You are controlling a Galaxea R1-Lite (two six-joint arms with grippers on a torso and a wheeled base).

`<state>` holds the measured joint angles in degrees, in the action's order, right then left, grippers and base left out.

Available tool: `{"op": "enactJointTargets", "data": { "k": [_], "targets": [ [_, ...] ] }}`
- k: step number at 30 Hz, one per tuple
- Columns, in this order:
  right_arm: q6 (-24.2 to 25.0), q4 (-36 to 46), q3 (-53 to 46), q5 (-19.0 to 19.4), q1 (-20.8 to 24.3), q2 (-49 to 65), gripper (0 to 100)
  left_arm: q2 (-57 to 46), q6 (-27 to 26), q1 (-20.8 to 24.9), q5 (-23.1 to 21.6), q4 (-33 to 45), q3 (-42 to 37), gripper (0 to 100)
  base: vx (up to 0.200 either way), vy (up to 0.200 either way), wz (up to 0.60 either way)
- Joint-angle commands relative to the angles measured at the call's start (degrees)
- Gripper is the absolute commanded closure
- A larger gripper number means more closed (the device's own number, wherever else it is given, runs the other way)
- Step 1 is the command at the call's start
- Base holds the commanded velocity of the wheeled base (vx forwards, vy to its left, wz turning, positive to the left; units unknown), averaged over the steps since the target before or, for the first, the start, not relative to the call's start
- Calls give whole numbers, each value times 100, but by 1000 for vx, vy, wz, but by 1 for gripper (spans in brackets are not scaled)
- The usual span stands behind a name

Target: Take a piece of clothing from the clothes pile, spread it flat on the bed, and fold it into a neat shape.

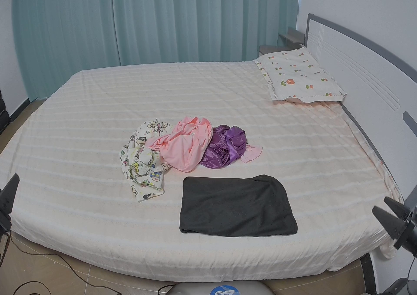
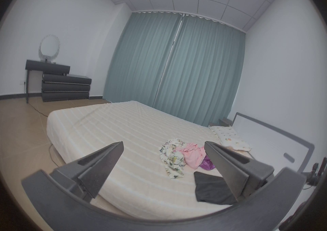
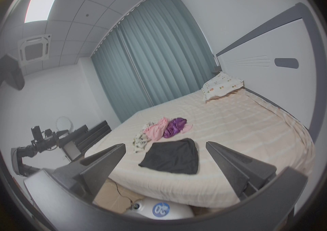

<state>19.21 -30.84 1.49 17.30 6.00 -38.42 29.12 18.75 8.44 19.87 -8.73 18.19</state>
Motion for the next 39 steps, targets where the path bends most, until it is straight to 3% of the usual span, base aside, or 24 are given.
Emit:
{"op": "enactJointTargets", "data": {
  "k": [1,6,10,13,18,25,29,33,39],
  "targets": [
    [-946,3242,449,-34,7,3333,0,-2148,-1005,-826,157,1409,-114,0,0,0,0],
    [-1350,3322,326,-464,-81,3271,0,-2842,-1611,-888,114,1514,-457,0,0,0,0],
    [-2106,2944,-78,-1009,-125,3271,0,-2895,-1717,-879,96,926,-1125,0,0,0,0],
    [-2211,3005,-52,-1027,-494,3552,0,-2904,-1840,-879,-256,372,-1713,0,0,0,0],
    [-2194,3269,53,-1273,-617,3772,0,-2895,-1857,-879,-1284,574,-1801,0,0,0,0],
    [-1956,3216,18,-1343,-600,3834,0,-2895,-1840,-879,-1662,609,-1810,0,0,0,0],
    [-2009,3190,18,-1299,-600,3834,0,-2912,-1945,-879,-2198,934,-1801,0,0,0,0],
    [-2282,3067,-78,-1299,-600,3834,0,-2895,-1919,-879,-2180,917,-1810,0,0,0,0],
    [-2282,3014,-87,-1299,-600,3834,0,-2895,-1857,-879,-2057,917,-1810,0,0,0,0]
  ]
}}
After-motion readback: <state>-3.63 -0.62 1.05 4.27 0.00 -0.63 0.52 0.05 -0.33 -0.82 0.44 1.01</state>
